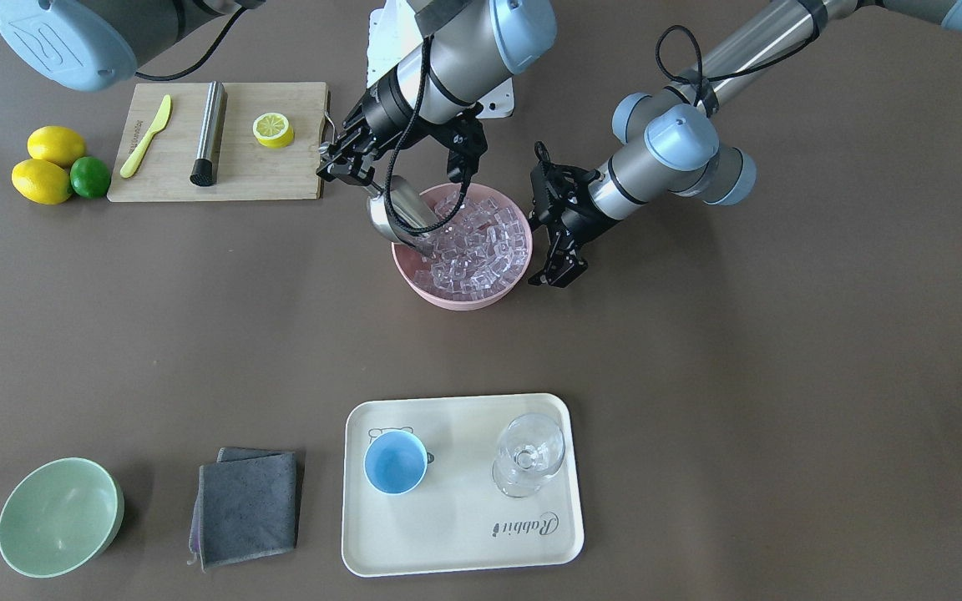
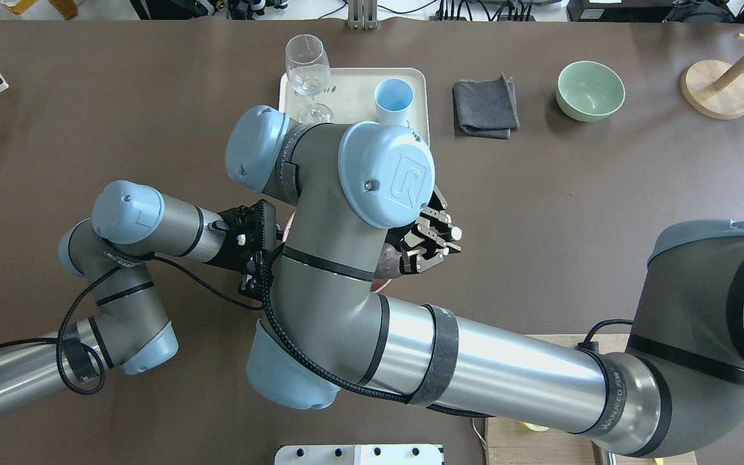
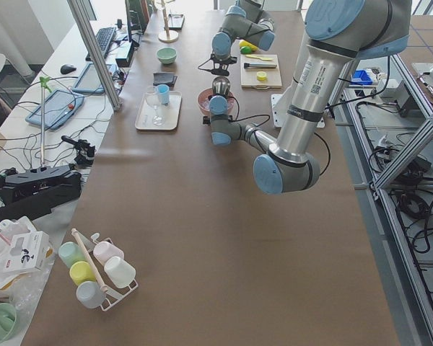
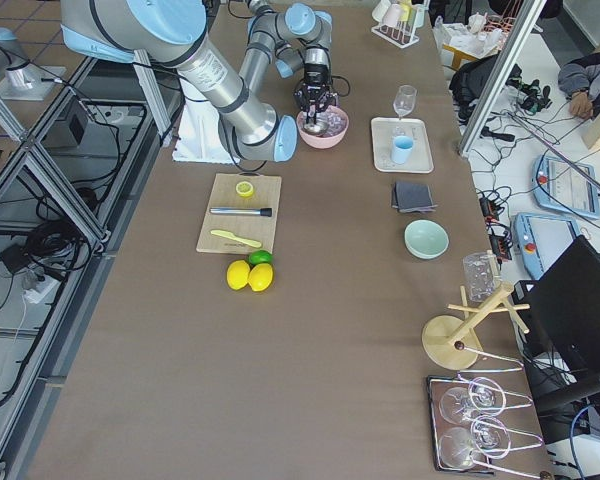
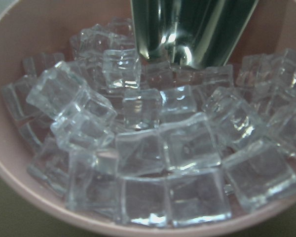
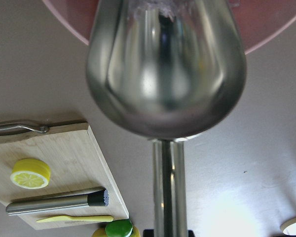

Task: Put ice in cup with scoop
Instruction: 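Lower the scoop into the ice bowl with the right gripper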

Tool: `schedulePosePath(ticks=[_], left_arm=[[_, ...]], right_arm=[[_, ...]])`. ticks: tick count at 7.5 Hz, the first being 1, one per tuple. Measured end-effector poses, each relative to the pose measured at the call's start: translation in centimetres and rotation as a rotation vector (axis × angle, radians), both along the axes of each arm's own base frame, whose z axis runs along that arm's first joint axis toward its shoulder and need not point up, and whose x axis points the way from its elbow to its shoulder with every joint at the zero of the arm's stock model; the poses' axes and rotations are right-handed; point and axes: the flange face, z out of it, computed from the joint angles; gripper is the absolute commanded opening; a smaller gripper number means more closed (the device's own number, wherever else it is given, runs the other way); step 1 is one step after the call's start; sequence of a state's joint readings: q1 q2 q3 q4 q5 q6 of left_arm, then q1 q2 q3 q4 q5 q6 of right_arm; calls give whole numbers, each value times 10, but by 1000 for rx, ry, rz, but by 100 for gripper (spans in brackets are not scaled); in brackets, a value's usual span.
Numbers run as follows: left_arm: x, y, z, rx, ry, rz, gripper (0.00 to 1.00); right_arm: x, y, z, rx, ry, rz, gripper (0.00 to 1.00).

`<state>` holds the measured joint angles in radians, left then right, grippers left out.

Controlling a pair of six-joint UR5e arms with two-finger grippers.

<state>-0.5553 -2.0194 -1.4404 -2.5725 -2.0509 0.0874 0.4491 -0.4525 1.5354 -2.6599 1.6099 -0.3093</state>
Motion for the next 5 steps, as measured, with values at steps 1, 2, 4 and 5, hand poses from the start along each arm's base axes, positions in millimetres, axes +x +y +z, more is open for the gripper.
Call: schedulePosePath(ticks=[1,2,4,5], left_arm=[[0,0,0,0,0,0,99],[0,0,0,-1,0,0,99],[0,0,0,-1,0,0,99],[0,0,0,-2,0,0,99]], right_arm=[[-5,0,1,6,-3,0,0],[-9,-2,2,14,-12,1,0],[-14,-4,1,30,-41,10,0],[-16,-4,2,39,-60,15,0]])
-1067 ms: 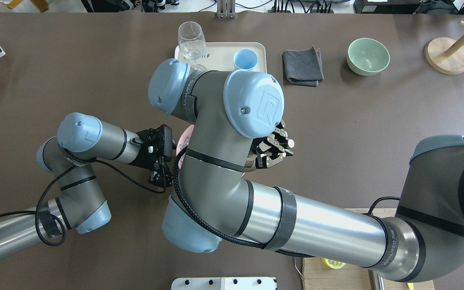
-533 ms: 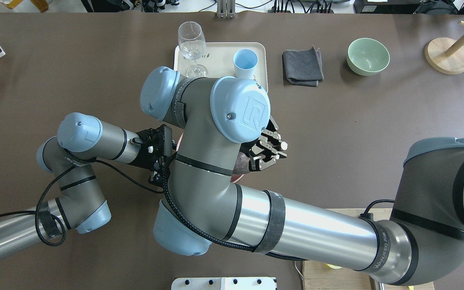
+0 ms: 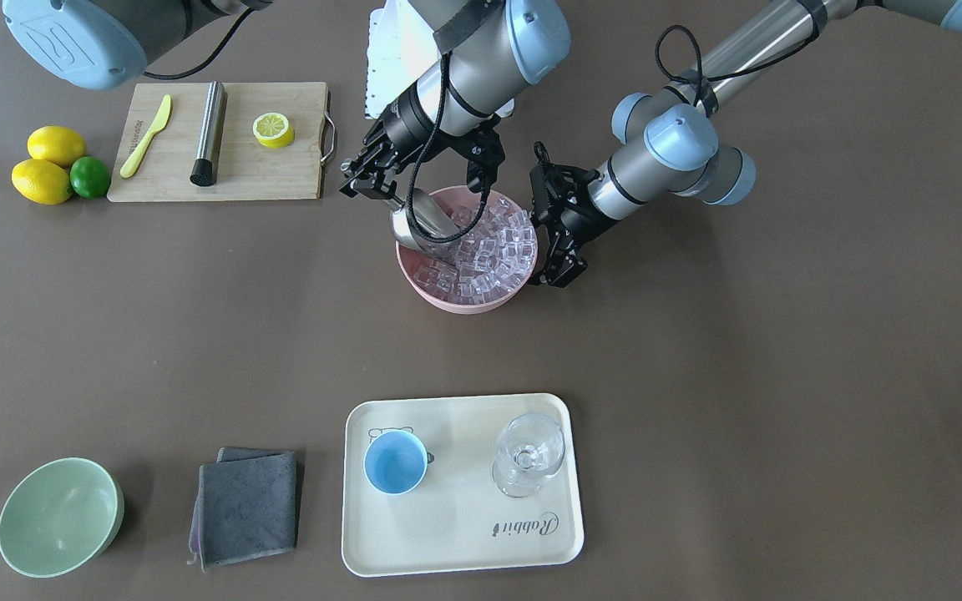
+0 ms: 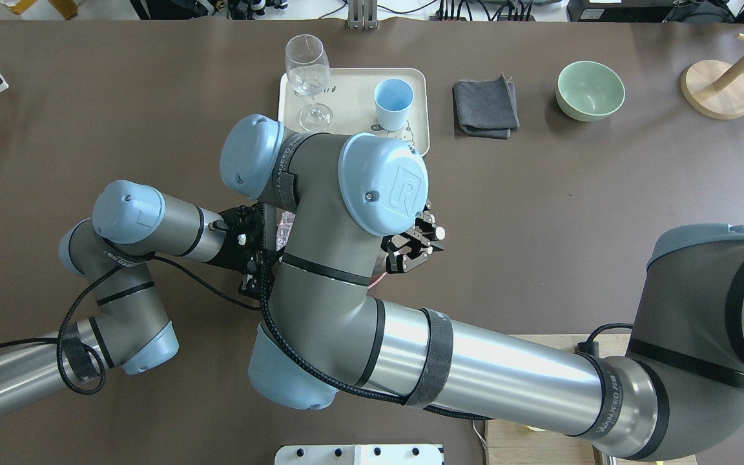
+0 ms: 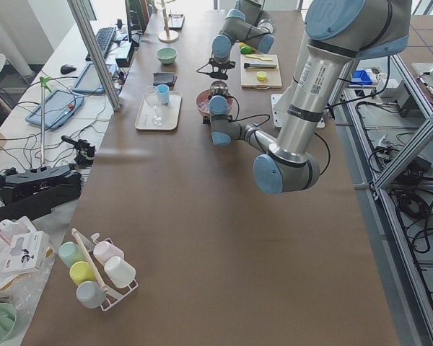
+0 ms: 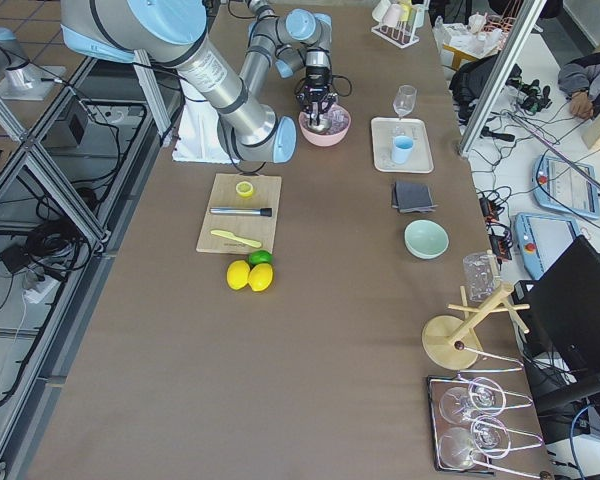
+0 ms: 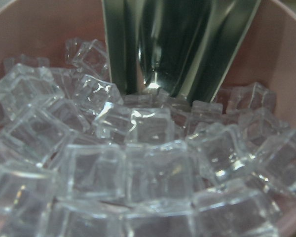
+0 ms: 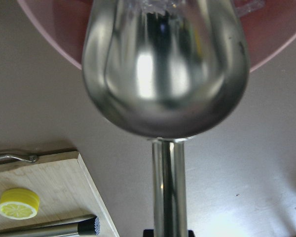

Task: Put ice in cup with scoop
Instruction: 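Lower the scoop into the ice bowl with the right gripper, then drag the scoop through the ice and lift it full while left gripper holds bowl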

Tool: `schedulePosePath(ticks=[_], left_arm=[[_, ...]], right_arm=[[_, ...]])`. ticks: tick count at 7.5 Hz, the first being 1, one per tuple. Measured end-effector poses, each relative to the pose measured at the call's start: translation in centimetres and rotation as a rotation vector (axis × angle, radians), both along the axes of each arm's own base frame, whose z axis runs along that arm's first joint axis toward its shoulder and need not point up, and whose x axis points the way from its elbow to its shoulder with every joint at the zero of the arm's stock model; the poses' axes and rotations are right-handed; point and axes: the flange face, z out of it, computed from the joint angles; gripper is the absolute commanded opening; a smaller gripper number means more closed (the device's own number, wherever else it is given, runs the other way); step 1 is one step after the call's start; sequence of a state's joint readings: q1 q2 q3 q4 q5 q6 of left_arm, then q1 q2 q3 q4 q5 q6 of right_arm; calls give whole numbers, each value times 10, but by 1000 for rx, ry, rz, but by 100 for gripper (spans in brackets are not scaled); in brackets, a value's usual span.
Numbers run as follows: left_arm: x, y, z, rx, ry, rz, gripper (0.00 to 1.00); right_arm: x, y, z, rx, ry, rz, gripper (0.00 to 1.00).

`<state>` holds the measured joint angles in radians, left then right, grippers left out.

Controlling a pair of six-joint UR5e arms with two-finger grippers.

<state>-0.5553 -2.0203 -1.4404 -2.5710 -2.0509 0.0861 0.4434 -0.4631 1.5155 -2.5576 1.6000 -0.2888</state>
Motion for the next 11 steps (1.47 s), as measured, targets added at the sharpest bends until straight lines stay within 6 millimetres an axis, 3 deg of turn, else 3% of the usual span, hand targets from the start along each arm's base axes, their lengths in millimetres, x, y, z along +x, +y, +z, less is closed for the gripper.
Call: schedulePosePath(ticks=[5,11], left_arm=[[-1,-1,0,0,0,-1,99],[-8,-4,5,0,-3,-2,99]], right_arm=[[16,8,33,63,-137,16,0],[21,10,46,107,-287,73,0]])
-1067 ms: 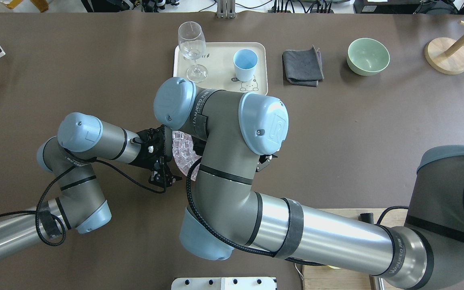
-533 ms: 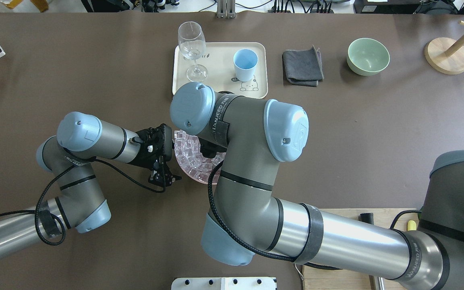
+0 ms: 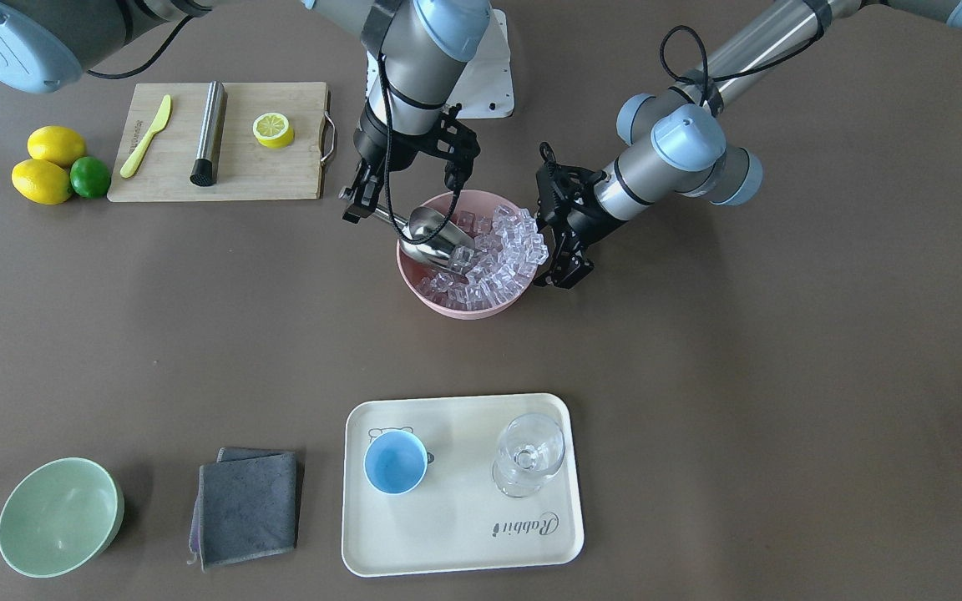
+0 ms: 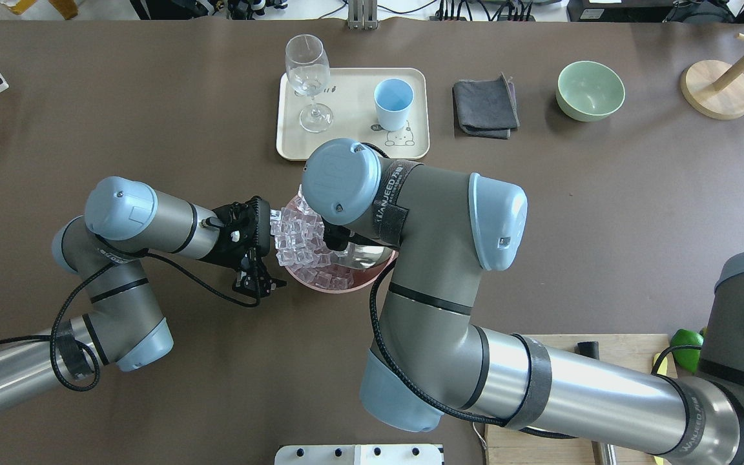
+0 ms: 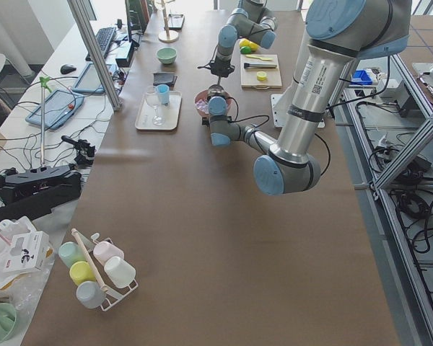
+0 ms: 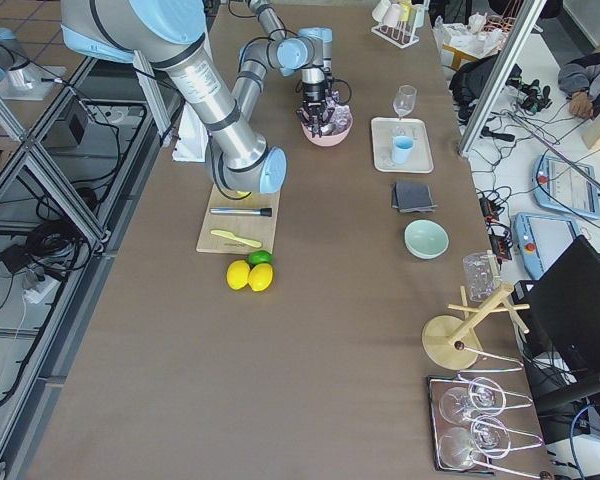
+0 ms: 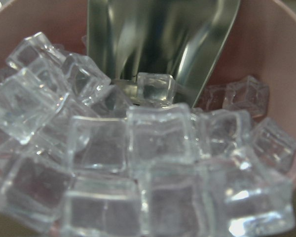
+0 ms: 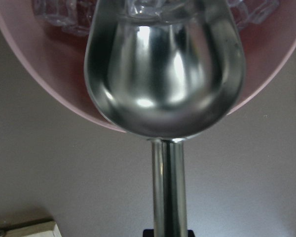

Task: Put ice in cup with scoop
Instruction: 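Drag the scoop through the ice and lift it full while left gripper holds bowl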

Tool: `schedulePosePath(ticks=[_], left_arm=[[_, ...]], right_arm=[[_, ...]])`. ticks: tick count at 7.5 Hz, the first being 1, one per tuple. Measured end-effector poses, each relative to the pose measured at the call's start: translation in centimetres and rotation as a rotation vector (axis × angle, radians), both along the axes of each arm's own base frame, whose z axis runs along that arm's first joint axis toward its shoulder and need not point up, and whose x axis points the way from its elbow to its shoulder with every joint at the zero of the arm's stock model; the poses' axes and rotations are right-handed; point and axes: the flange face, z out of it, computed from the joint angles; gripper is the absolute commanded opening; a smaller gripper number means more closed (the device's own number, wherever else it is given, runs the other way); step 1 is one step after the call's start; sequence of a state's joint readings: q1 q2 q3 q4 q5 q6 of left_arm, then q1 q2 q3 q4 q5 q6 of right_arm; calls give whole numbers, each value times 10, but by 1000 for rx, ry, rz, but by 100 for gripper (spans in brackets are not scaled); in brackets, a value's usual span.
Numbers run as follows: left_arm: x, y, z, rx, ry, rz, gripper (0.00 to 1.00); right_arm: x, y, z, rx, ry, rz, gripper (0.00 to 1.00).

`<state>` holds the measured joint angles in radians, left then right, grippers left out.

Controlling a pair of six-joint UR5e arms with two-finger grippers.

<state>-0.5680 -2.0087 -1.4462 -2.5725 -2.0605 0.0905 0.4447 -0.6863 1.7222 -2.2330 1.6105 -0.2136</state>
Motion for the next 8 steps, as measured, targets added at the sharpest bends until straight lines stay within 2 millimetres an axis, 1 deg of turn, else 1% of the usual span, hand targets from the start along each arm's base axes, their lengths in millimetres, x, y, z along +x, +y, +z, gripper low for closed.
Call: schedulePosePath(ticks=[4,7,8], left_arm=[[-2,-2,-1,2,1,-3,99],[-2,-2,-1,2,1,-3,99],[-3,-3,-1,3,1,-4,99]], right_arm=[[3,0,11,40,-96,11,0],[20,-2,21,61,-167,23,0],[22,-3,26,66,-193,26,0]])
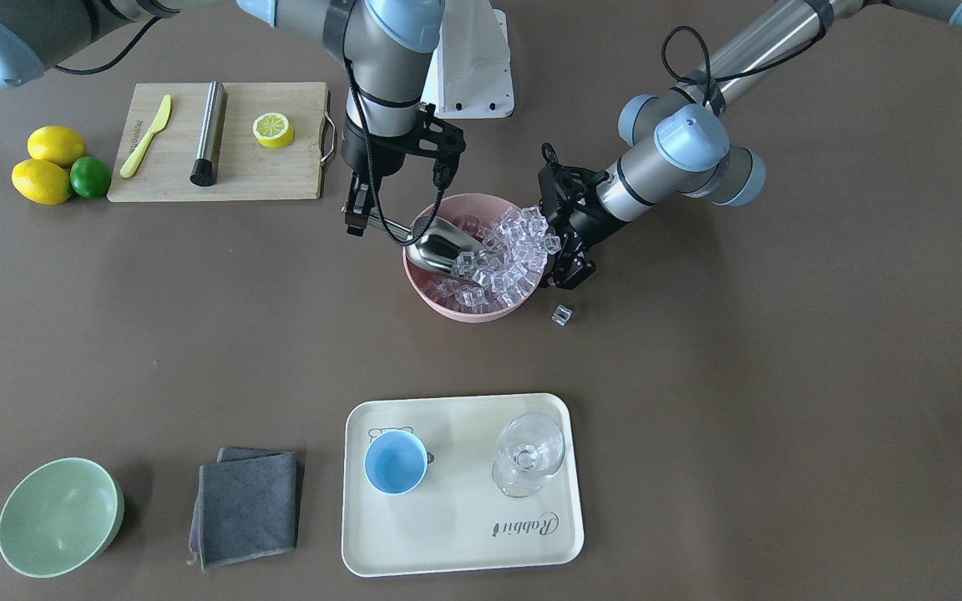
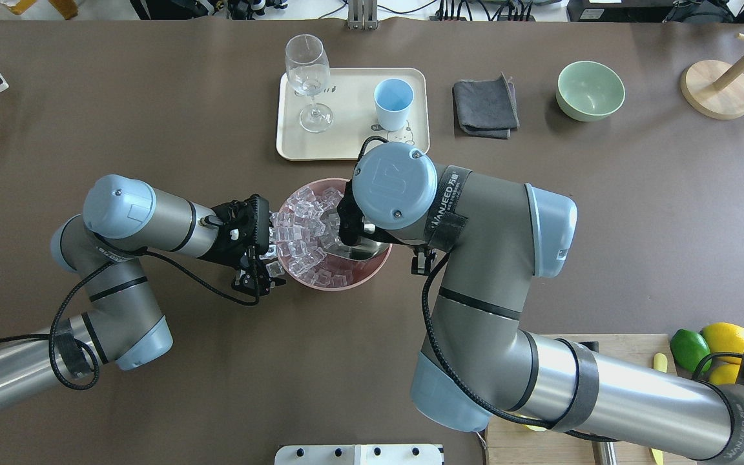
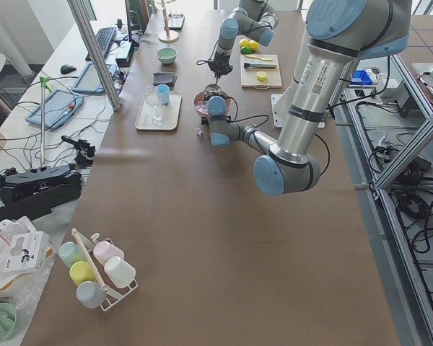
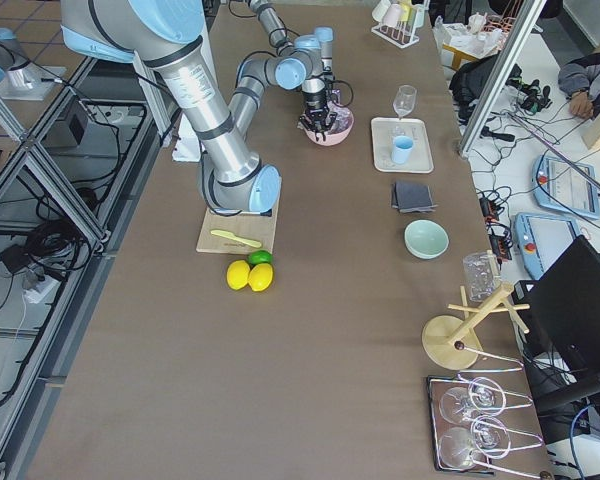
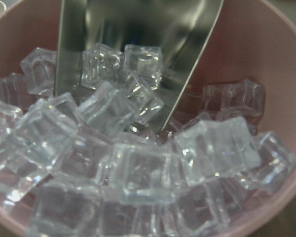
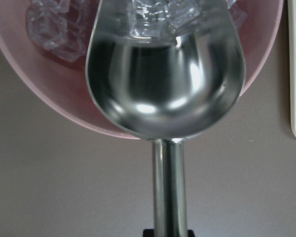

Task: Put ice in cup with scoop
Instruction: 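Drag the scoop through the ice and lift it full while left gripper holds bowl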

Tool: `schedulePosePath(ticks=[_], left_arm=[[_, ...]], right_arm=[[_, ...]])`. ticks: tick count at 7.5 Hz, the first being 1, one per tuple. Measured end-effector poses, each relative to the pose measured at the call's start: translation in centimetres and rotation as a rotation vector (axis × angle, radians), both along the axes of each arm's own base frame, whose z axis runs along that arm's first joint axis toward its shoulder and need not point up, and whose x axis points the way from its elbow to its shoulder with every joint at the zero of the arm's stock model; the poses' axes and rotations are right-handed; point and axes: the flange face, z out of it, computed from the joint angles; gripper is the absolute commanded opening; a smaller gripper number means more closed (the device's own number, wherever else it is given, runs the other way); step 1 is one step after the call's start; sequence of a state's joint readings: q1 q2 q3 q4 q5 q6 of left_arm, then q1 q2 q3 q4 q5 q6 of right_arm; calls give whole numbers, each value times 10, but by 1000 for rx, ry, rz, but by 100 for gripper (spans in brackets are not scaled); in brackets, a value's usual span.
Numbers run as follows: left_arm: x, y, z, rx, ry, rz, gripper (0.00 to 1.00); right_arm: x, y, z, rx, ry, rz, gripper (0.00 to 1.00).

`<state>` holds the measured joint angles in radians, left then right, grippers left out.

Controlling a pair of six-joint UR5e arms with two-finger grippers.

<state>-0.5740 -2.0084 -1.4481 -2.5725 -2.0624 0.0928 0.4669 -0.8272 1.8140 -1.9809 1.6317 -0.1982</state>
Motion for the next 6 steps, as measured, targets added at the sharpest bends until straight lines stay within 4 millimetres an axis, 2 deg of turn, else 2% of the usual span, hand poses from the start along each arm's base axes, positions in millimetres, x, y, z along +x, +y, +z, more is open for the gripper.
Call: schedulePosePath(ticks=[2,6], left_arm=[[-1,-1,0,1,0,-2,99],[-4,-3,2,-1,-2,3,99]], right_arm=[[0,-1,14,12,-39,4,0],[0,-4,23,17,-120,-5,0]])
